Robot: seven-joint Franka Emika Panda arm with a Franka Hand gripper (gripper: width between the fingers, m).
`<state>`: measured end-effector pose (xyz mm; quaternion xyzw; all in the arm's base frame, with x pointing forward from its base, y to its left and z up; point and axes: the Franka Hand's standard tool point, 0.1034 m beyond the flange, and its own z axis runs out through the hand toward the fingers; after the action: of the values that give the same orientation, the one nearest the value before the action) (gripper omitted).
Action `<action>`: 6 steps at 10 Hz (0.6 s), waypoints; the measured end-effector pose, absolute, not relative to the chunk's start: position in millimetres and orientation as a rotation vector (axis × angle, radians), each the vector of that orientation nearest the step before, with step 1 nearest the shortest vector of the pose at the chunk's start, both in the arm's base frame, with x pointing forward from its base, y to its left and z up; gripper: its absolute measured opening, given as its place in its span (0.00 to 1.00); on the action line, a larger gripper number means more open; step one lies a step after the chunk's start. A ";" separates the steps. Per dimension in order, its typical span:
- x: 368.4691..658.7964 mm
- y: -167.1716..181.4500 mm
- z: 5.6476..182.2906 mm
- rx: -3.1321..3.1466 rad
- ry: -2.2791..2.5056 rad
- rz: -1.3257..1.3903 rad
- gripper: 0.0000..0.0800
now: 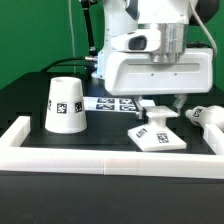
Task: Assemble lamp
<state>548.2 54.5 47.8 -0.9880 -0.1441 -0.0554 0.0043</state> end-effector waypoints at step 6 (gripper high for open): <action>563.2 64.0 49.1 -3.098 -0.045 -0.180 0.67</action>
Offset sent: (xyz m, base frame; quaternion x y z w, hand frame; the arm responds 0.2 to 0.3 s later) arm 0.0000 0.0000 0.0000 0.0000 0.0000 0.0650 0.9979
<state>563.2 64.0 49.1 -0.9980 -0.0144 -0.0580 0.0189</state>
